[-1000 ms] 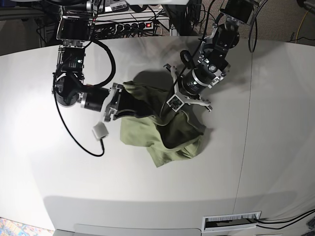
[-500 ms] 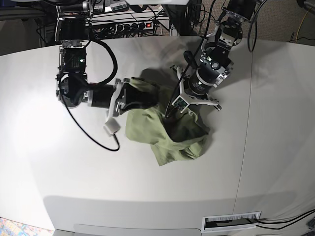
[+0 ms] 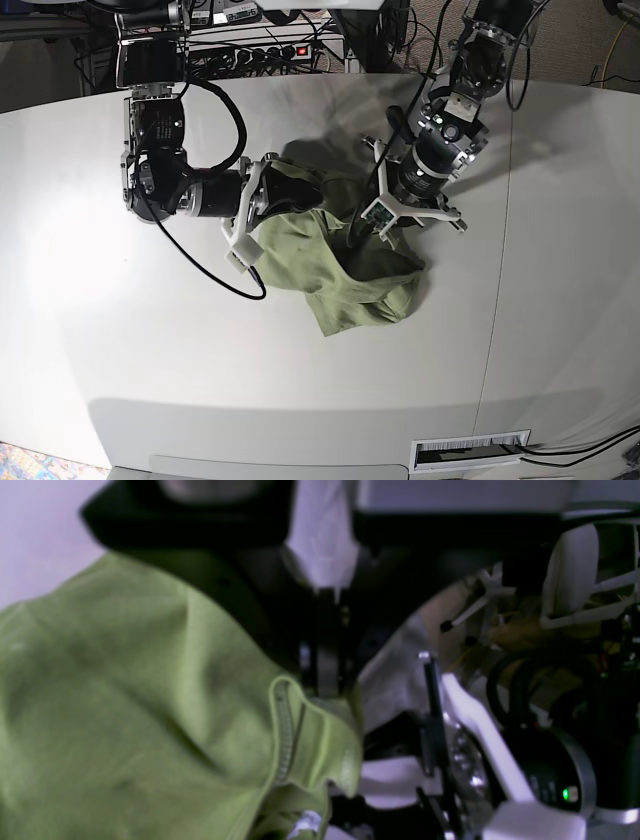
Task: Fold the T-shirt properly
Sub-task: 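Pull the shirt edge with the left gripper to flatten the bundle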
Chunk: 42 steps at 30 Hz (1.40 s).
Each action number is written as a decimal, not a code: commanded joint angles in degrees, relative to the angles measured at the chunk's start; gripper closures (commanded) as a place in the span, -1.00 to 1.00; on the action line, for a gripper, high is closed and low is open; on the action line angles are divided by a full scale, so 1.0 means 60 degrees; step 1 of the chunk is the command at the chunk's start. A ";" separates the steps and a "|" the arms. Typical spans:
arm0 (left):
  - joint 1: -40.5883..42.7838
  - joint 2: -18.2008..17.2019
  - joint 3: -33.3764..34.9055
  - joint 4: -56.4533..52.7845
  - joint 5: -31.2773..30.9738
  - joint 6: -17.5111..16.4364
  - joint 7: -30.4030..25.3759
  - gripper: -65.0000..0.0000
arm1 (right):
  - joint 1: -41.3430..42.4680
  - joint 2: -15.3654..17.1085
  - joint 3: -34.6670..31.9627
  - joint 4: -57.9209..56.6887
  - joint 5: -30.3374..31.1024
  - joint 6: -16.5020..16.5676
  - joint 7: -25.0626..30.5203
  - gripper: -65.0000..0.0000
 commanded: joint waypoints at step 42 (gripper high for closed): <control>0.1647 0.0015 -0.0066 0.2404 -0.1636 -0.0608 -0.1155 0.38 | 0.0433 -0.0350 0.0033 0.0175 -0.1158 0.0017 0.1126 1.00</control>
